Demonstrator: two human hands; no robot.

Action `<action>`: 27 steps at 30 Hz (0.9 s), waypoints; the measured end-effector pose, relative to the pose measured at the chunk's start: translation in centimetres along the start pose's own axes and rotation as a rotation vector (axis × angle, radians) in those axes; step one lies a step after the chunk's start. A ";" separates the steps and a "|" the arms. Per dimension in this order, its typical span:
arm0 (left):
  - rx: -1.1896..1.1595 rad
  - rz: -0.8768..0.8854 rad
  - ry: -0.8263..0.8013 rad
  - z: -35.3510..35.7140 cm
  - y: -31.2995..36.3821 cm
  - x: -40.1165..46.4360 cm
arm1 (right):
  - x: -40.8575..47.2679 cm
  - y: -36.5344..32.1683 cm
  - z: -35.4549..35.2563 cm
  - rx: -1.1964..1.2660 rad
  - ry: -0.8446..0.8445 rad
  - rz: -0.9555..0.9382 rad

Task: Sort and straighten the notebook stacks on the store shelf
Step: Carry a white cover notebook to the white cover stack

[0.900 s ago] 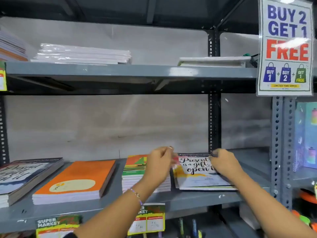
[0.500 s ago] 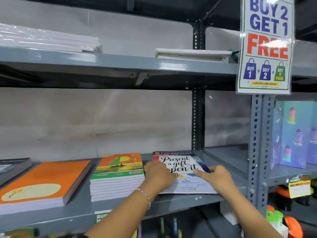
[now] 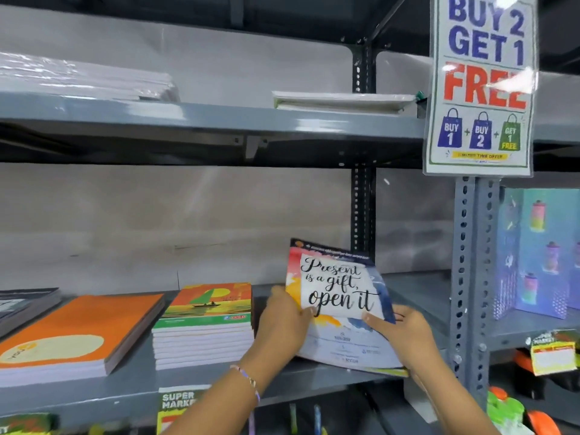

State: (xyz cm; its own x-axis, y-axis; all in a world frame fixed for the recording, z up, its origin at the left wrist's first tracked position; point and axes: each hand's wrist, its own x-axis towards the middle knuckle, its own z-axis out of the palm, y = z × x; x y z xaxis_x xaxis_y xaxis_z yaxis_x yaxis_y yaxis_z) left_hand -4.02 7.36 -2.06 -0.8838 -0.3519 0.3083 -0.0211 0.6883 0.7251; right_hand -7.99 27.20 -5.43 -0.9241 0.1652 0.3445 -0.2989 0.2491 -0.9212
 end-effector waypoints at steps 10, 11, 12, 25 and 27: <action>-0.384 0.255 0.190 -12.9 -4.6 -4.9 | -3.6 -9.1 3.7 0.204 -0.268 -0.246; -0.440 0.189 0.189 -15.2 -5.9 -5.4 | -4.3 -10.1 5.7 0.234 -0.305 -0.260; -0.485 0.124 0.172 -16.9 -7.0 -5.9 | -5.1 -11.1 7.3 0.269 -0.322 -0.267; -0.741 -0.203 0.316 -40.5 -24.3 -9.6 | -15.1 -21.6 36.2 0.408 -0.654 -0.108; -0.739 -0.255 0.413 -43.4 -27.0 -8.7 | -16.0 -23.3 40.9 0.388 -0.736 -0.028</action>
State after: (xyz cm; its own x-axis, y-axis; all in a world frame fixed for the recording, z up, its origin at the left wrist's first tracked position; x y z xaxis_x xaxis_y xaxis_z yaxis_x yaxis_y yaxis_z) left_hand 24.48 -35.69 2.41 -0.6512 -0.7380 0.1766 0.2393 0.0212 0.9707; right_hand 4.03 -20.25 3.11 -0.7944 -0.5357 0.2863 -0.2609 -0.1248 -0.9573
